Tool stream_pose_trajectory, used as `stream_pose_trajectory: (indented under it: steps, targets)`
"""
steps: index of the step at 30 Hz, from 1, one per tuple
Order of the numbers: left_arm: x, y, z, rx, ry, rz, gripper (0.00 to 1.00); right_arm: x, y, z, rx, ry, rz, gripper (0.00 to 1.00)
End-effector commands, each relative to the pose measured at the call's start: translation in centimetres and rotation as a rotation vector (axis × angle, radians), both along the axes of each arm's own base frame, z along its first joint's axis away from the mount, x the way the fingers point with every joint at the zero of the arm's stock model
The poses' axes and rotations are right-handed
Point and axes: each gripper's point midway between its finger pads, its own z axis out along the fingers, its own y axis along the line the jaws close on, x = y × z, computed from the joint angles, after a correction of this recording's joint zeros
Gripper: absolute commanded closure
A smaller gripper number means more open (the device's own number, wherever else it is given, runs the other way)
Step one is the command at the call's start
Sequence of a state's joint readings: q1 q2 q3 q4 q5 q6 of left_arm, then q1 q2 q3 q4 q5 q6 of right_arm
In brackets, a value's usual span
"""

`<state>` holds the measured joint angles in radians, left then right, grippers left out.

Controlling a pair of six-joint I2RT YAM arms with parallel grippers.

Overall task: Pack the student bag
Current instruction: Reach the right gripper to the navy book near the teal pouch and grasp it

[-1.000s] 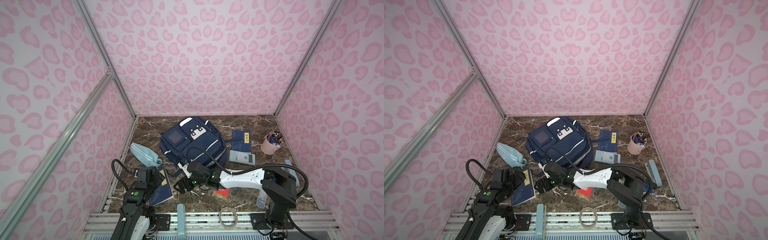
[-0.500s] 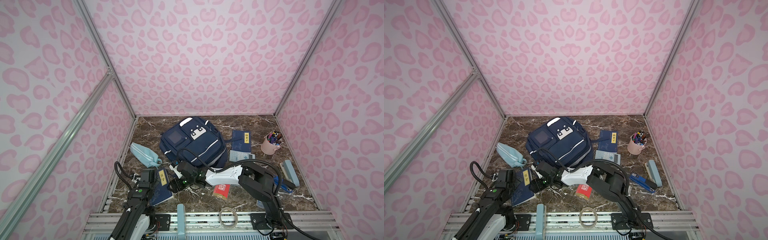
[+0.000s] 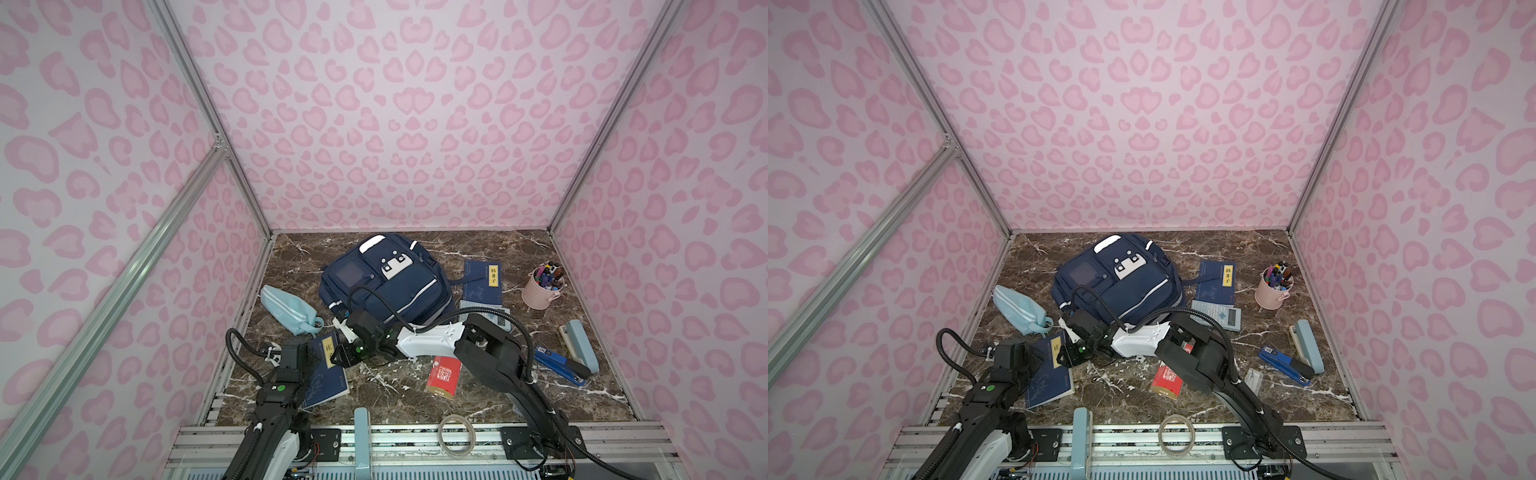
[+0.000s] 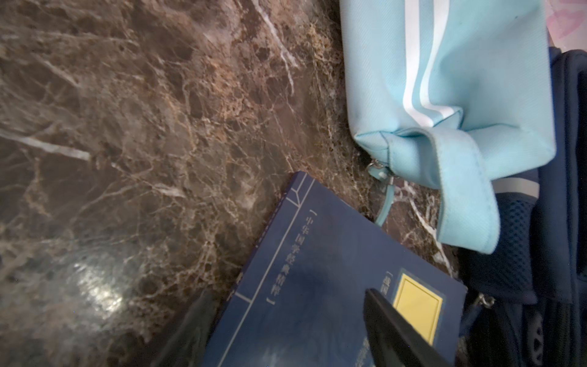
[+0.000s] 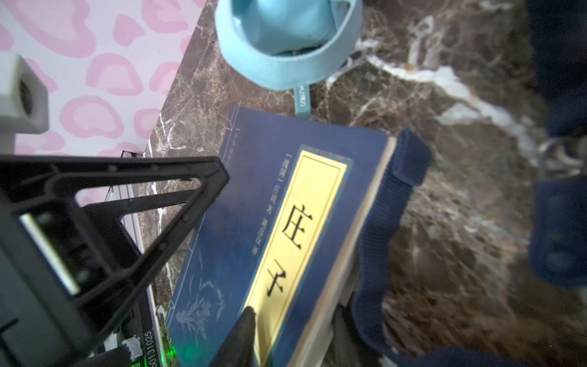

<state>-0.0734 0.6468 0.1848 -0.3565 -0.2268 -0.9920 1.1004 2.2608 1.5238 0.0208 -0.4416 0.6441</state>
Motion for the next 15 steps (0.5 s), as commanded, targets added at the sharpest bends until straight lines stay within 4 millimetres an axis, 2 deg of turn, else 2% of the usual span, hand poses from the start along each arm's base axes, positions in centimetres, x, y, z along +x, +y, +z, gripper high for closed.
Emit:
stream_pose_trajectory:
  steps: [1,5,7,8,12,15]
  targets:
    - [-1.9,-1.9,-2.0,-0.106,0.089,-0.05,0.22,-1.0,0.4,0.2,0.019,0.032,0.02,0.74]
    - [-1.9,-2.1,-1.8,-0.114,0.072,-0.055,0.23,-1.0,0.4,1.2,0.045,0.023,0.023,0.93]
    - [-1.8,-2.2,-1.7,-0.118,0.065,-0.062,0.22,-1.1,0.9,2.5,0.092,0.014,0.034,1.0]
    - [-1.8,-2.2,-1.6,-0.115,0.063,-0.068,0.23,-1.4,0.3,2.1,0.088,0.014,0.033,1.0]
    - [-1.3,-2.4,-0.6,-0.098,0.04,-0.109,0.21,-0.9,-0.5,3.7,0.1,-0.039,0.017,1.0]
    - [-1.0,-3.2,-0.4,-0.123,0.007,-0.152,0.22,-0.5,-1.3,3.2,0.088,-0.037,-0.003,1.0]
